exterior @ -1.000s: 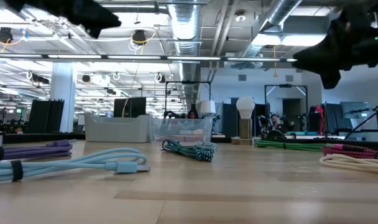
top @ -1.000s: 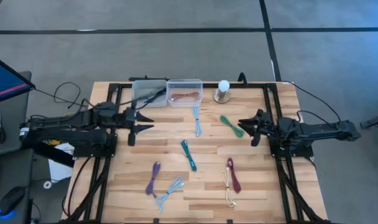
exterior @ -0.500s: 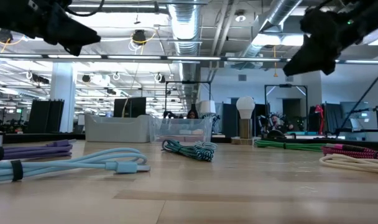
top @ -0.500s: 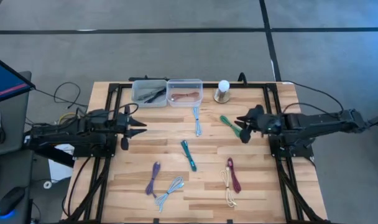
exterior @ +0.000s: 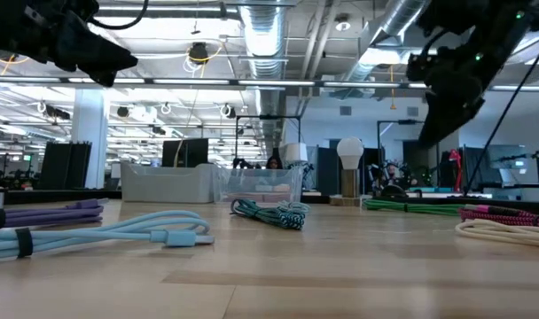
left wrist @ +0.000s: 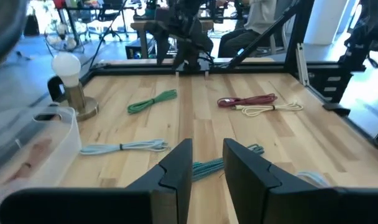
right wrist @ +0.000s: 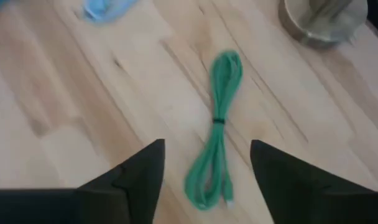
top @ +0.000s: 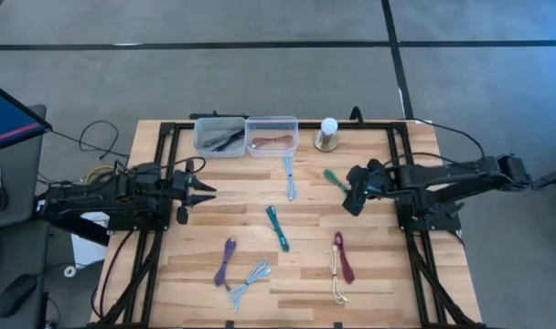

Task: Pick & Place USB Port
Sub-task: Put the green USB cable into the transparent bin

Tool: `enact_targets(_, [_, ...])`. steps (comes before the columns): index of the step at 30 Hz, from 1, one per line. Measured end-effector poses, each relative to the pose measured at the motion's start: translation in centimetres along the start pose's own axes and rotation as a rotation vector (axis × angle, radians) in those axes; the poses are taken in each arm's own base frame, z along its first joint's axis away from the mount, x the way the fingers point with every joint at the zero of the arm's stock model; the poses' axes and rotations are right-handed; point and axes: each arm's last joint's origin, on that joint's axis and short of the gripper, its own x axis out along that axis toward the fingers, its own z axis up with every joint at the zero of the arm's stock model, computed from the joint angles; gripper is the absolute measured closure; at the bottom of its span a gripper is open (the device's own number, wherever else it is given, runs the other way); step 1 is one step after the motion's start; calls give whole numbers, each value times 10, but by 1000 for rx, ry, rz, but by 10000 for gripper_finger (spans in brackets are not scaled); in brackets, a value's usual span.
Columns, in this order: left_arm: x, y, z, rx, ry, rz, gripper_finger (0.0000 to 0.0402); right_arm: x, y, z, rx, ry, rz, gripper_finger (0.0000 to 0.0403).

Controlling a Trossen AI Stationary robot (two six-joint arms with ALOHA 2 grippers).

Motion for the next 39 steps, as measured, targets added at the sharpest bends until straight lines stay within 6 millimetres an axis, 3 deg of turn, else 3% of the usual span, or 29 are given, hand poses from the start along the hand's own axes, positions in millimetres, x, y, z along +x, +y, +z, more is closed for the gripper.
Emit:
enact_targets(4, [0,1,-1,36,8,32,312,13,-1,-3,-21,95,-60,162])
enact_targets(10, [0,3,-3,64,47,114,316,30,-3,-5,-27,196,-93,182])
enact_targets(18, [-1,3,-6,83,76,109,379,47,-1,-2,-25,240,-72,209])
enact_targets(26, [-15,2,-8,84,52,142,392,49,1,0,-24,225,-64,218])
enact_targets(39, [-9,1,-22,18,85,132,390,55,-14,5,33,238,-71,222])
